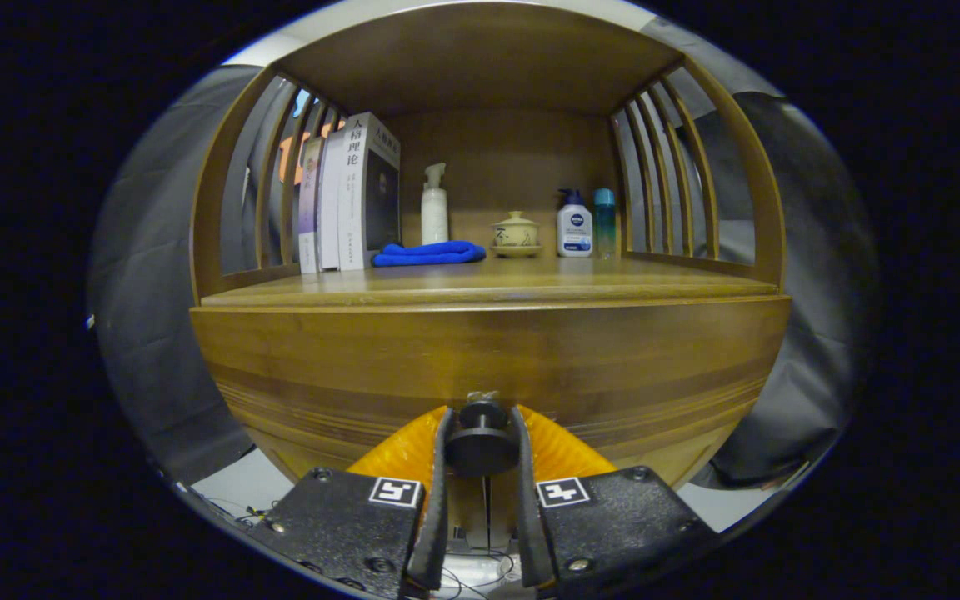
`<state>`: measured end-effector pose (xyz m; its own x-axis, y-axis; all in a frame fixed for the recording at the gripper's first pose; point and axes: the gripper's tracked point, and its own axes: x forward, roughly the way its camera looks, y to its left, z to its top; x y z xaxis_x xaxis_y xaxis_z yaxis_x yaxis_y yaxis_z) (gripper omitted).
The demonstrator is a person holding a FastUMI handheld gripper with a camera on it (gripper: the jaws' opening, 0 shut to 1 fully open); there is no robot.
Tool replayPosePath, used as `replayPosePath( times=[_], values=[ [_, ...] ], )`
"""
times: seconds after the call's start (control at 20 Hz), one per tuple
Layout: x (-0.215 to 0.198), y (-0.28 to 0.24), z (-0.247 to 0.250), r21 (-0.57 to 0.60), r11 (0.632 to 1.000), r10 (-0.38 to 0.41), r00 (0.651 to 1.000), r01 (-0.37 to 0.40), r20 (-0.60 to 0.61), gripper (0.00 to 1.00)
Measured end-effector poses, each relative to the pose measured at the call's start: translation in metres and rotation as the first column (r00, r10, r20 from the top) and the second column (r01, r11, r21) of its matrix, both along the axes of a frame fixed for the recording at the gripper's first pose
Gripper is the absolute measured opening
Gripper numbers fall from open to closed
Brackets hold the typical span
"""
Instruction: Pull open the drawer, take out the items inside it, and place them on the countertop above the cabinet.
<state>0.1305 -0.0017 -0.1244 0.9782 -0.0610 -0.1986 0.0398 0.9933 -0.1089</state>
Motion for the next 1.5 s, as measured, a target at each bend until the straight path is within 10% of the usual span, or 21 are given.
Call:
replayPosePath(
  times=[1.5],
  values=[
    [-0.148, 0.003, -0.019, 0.041, 0.999, 0.007, 1.0, -0.008, 0.024, 0.32]
  ],
)
